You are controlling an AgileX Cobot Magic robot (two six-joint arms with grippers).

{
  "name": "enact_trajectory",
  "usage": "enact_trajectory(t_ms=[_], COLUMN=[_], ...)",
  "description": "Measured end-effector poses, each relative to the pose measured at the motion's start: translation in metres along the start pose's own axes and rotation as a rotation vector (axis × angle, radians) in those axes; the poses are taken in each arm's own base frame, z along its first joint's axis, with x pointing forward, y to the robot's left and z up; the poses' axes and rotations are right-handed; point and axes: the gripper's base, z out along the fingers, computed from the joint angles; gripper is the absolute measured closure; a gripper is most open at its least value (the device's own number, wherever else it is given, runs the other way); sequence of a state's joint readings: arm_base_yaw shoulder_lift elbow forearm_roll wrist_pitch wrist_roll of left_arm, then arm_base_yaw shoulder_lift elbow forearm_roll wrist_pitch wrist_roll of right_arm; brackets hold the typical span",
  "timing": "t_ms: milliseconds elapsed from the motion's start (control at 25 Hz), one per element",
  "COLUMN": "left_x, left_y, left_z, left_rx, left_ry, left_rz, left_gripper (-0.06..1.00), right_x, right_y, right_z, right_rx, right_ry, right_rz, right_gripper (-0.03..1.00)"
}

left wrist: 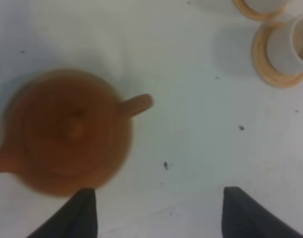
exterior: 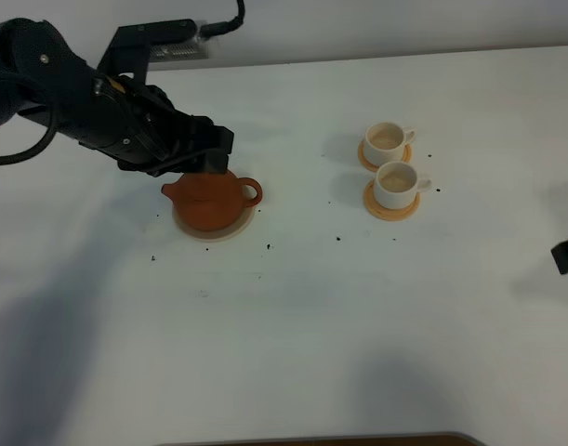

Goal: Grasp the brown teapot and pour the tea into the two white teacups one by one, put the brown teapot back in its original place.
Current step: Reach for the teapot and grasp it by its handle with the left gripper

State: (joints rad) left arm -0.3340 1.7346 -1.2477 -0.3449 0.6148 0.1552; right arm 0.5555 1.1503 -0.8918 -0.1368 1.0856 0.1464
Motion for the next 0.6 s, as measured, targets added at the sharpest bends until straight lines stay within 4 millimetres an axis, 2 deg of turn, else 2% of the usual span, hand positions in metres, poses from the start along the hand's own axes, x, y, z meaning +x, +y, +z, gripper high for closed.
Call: enact_trajectory(t_ms=[200,360,480,600], left_x=[0.001,0.002,0.000,-0.001], left_y=[-0.003,-0.002,-0.002,-0.002], left_z=[0.011,0.015,0.015,0.015], left_rx=[0.004,0.003,0.003,0.001], left_ry=[0.028,0.037,0.027,0.012], left_rz=[0.009,0.007,0.009,0.010], left_gripper=[0.37,0.37,0.37,0.37], right_x=[0.047,0.088,0.114,0.134], right_y=[-0.008,-0.011,-0.010,-0.009], right_z=[-0.029,-0.044,-0.047,-0.041], right_rx=[-0.008,-0.036,-0.066,-0.086], right_ry=[-0.113,-0.225,-0.294,-0.338], right_rz=[0.024,-0.001,-0.034,-0.065], right_gripper=[0.60,0.60,0.60,0.60])
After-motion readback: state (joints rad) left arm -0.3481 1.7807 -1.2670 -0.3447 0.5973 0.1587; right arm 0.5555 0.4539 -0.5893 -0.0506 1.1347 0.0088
